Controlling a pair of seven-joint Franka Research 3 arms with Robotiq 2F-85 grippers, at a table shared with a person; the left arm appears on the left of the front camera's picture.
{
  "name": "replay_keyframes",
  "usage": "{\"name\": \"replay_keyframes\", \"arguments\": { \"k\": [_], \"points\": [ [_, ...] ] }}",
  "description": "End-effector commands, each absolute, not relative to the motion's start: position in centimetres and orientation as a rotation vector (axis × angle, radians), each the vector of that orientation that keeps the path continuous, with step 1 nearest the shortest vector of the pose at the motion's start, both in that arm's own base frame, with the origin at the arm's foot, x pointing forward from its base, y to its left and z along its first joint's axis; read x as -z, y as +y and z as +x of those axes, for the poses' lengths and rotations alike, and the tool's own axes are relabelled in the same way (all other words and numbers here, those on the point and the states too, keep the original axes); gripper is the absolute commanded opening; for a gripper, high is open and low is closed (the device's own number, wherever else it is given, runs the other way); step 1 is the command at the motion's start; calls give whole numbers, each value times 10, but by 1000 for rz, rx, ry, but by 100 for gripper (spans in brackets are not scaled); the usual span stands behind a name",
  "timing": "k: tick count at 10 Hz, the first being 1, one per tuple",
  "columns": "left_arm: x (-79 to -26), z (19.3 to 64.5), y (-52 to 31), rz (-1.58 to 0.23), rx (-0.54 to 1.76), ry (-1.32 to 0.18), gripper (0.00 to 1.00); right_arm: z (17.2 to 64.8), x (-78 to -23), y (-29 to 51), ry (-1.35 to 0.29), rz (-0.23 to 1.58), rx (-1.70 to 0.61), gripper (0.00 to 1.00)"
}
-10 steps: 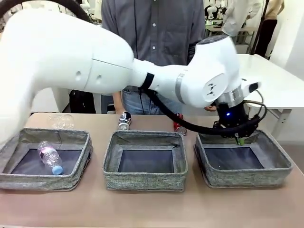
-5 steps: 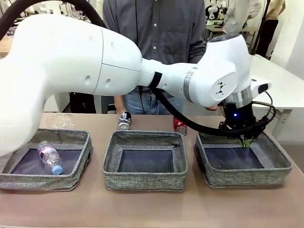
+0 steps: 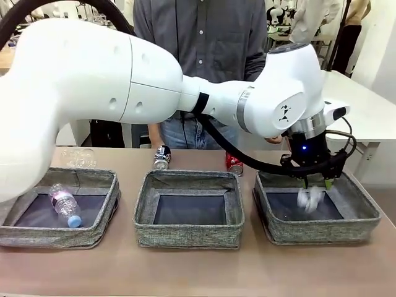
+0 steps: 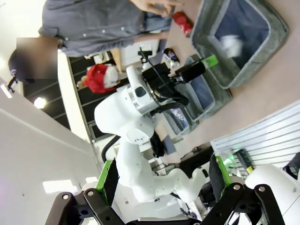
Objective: Sort the waste into the appropriate baskets.
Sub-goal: Place the picked waste into the Fabric basket indicated by the person.
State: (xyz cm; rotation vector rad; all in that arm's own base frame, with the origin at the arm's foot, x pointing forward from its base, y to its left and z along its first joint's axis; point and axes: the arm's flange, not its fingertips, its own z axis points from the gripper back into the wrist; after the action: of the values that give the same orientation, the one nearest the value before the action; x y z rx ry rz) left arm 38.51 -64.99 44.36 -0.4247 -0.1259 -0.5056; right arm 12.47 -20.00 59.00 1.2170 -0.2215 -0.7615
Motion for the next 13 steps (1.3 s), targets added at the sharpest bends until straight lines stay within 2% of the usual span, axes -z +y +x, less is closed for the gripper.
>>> {"name": "replay_keyframes", "arguments": {
  "k": [1, 7, 9, 11, 13],
  "points": [
    [-450, 389, -651, -405, 495, -132, 100, 116, -592, -202, -240, 1224, 738, 100],
    [-464, 402, -630, -420, 496, -98, 100, 125, -590, -200, -222, 1217, 761, 100],
    [-509, 423, -569, -405, 464, -133, 100, 146, -587, -190, -178, 1200, 736, 100],
    [-556, 436, -486, -384, 419, -163, 100, 191, -584, -160, -119, 1192, 678, 100],
    [-576, 435, -395, -501, 335, -157, 100, 248, -578, -104, 10, 1203, 568, 100]
  ]
}}
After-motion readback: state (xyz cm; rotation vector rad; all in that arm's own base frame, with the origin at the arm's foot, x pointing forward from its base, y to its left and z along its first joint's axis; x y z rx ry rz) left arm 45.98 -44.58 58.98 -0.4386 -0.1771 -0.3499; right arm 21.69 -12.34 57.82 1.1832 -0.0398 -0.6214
